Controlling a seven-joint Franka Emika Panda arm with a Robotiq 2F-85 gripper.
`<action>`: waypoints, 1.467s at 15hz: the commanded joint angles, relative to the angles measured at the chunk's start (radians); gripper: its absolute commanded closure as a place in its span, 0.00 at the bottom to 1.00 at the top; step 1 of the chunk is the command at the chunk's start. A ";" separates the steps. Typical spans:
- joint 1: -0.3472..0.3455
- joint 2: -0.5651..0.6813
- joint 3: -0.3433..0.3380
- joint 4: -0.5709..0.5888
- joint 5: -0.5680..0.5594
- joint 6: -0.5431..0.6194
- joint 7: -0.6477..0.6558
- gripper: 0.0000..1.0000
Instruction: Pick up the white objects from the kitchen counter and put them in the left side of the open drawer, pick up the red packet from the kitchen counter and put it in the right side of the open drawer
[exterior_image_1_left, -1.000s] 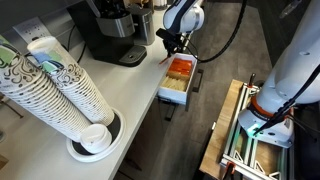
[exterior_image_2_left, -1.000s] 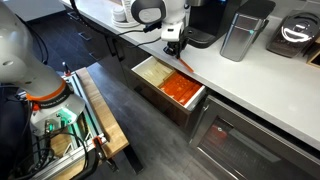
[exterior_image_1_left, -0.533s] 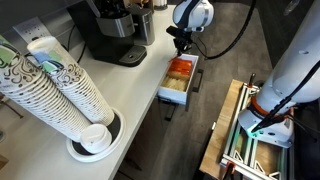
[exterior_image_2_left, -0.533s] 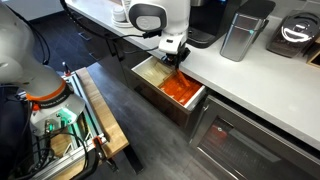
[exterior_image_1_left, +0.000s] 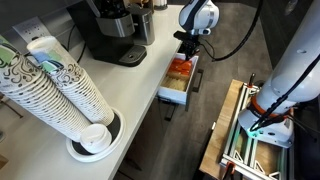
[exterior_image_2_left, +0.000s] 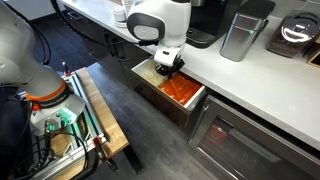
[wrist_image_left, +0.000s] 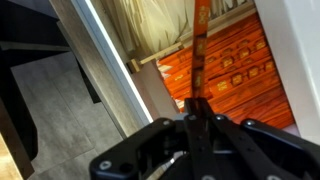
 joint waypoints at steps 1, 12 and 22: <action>0.011 0.082 -0.002 0.028 -0.040 0.007 0.111 0.94; 0.000 0.198 0.000 0.103 0.085 0.112 0.250 0.94; -0.018 0.224 0.054 0.122 0.260 0.196 0.208 0.46</action>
